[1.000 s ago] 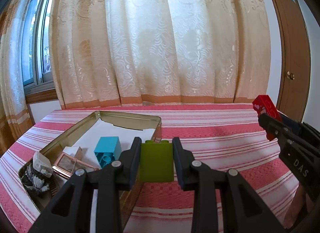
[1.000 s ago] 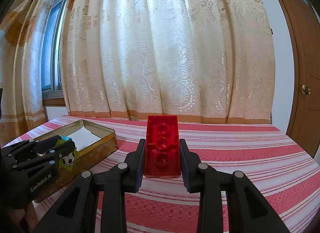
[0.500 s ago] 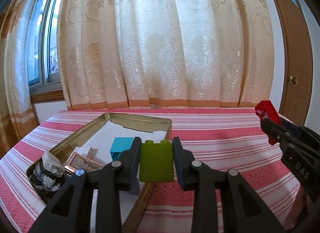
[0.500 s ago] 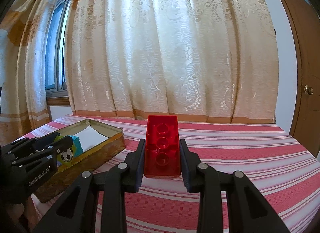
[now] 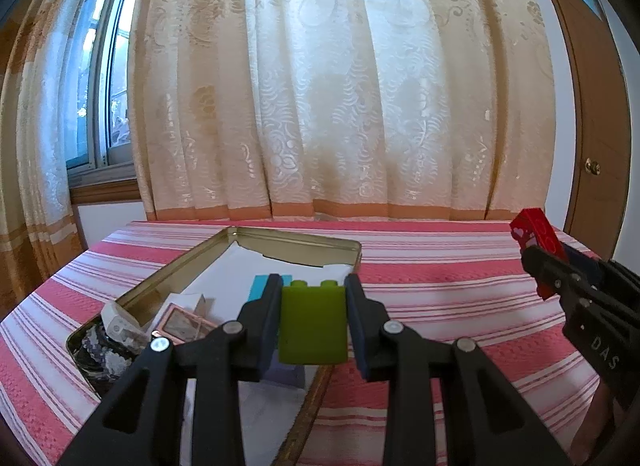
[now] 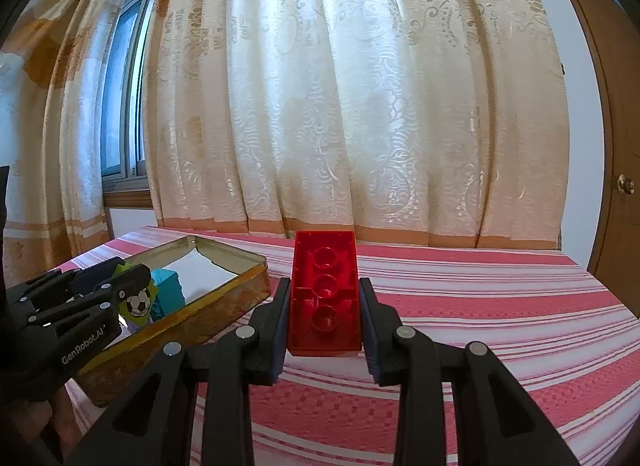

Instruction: Organize rigid objects

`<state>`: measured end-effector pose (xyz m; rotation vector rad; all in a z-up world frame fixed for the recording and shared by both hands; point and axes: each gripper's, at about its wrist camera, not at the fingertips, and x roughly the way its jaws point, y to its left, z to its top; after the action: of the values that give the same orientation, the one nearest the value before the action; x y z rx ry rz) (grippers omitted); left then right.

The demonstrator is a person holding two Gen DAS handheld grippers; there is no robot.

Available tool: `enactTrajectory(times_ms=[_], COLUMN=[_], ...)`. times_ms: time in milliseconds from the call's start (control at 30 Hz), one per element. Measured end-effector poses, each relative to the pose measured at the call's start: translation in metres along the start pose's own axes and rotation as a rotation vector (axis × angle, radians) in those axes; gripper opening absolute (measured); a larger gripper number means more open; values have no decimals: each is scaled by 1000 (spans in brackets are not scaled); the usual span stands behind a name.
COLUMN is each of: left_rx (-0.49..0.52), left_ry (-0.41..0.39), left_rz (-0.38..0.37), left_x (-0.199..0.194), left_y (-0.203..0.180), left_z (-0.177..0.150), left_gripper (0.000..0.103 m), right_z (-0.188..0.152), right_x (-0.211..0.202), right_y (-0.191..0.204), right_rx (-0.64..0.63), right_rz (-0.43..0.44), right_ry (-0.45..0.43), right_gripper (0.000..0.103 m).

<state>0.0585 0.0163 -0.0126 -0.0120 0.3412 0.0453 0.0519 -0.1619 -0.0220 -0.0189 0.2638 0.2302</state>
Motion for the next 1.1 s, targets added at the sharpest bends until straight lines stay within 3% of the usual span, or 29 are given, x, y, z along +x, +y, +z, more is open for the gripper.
enactTrajectory(times_ms=[1100], left_rx=[-21], left_ry=[-35], left_rz=[42], left_x=[-10], left_y=[26], left_z=[-1], left_gripper=[30], right_z=[-2], right_x=[3], right_y=[40], right_rx=[-27], right_rz=[77], right_ry=[5], right_gripper=[34])
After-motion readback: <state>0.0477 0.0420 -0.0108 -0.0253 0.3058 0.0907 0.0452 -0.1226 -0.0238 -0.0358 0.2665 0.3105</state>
